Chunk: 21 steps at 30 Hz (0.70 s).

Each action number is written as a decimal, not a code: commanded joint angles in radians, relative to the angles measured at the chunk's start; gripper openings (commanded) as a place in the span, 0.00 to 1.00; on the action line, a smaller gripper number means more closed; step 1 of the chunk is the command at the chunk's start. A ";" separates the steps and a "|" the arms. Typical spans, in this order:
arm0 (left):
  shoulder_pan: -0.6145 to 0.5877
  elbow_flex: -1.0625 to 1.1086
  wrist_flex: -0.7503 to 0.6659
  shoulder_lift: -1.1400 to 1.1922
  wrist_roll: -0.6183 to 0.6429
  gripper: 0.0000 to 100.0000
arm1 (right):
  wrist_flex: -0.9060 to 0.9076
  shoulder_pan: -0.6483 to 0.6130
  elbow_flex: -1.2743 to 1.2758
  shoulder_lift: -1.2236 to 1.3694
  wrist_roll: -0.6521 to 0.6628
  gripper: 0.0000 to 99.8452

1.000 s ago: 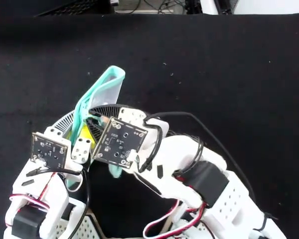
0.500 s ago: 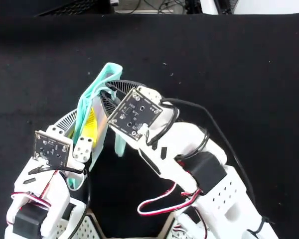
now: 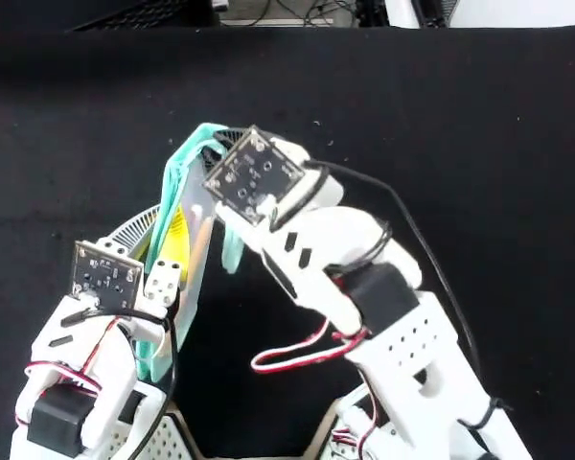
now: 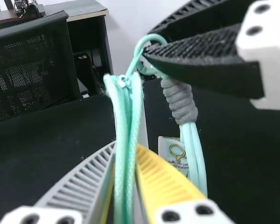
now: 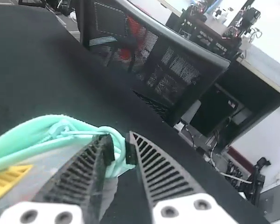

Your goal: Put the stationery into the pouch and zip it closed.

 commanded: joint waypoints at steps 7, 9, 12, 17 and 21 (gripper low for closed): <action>0.005 -0.002 0.014 0.003 -0.006 0.03 | -0.040 0.055 -0.154 0.012 -0.054 0.01; 0.005 -0.002 0.014 0.003 -0.006 0.03 | -0.040 0.055 -0.165 0.012 -0.052 0.01; 0.005 -0.002 0.014 0.003 -0.006 0.03 | -0.038 0.055 -0.185 0.012 -0.048 0.01; 0.005 -0.002 0.014 0.003 -0.006 0.03 | 0.012 0.051 -0.249 0.012 -0.044 0.01; 0.005 -0.002 0.014 0.003 -0.006 0.03 | 0.104 0.012 -0.314 0.007 -0.043 0.01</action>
